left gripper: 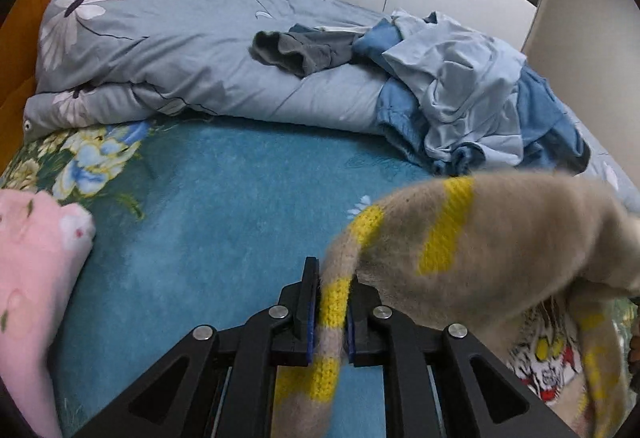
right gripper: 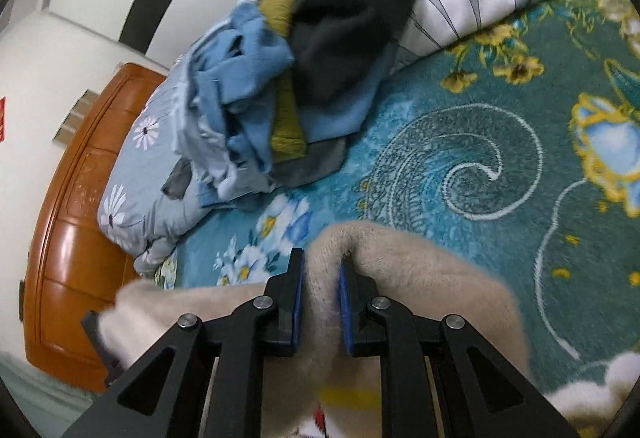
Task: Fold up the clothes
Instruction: 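Lower the sweater flat onto the bed with both grippers and release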
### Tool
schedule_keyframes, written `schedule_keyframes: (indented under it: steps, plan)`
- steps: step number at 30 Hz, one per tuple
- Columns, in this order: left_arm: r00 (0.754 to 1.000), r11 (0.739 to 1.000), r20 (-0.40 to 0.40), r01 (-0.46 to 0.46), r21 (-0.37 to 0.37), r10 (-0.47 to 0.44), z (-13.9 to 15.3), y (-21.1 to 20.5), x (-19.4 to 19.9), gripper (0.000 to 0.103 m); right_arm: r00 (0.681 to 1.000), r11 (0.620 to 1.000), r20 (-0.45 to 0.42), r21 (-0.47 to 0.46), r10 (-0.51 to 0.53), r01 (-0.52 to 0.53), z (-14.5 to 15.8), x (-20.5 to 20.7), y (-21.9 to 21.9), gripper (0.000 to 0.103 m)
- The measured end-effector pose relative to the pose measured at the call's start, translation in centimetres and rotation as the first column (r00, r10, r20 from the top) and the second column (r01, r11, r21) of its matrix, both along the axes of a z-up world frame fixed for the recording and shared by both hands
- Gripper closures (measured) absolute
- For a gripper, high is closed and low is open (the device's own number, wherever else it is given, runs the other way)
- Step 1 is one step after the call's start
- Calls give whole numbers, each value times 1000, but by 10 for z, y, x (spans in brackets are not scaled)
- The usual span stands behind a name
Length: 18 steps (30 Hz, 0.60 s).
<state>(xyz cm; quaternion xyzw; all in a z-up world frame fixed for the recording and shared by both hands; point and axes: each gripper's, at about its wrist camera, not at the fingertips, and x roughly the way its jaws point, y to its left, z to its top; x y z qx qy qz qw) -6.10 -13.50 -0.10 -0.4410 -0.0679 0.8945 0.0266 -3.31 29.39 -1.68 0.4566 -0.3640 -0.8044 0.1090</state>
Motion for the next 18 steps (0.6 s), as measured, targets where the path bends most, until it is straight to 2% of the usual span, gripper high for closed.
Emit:
schedule_keyframes:
  steps: [2,3,4,5,9,12,14,18]
  plan:
    - [1000,1000,9,-15,23,15,-1,0,-2,80,1000,1000,-4,-26,-11,11,-1,-2,2,79]
    - [1000,999,7,-24,45,24,1,-2,1,74,1000,999,-17,-31,-16,16,2,-1,3,70]
    - [1000,997,1,-31,66,31,3,-4,5,57,999,999,-36,-32,-21,20,6,0,5,57]
    - [999,996,-9,-37,77,38,6,-5,10,46,998,999,-53,-22,-27,26,11,3,7,52]
    - [997,996,-67,-37,82,43,22,-1,44,45,995,999,-93,36,-21,25,32,23,16,50]
    - [996,997,-89,2,76,5,29,11,76,41,992,989,-109,138,67,-51,38,52,7,50]
    - [995,998,-94,27,56,-21,25,24,104,40,983,957,-90,259,158,-130,36,78,-8,50]
    - [995,999,-88,43,31,-40,11,46,149,40,942,840,-32,464,333,-281,26,141,-44,50]
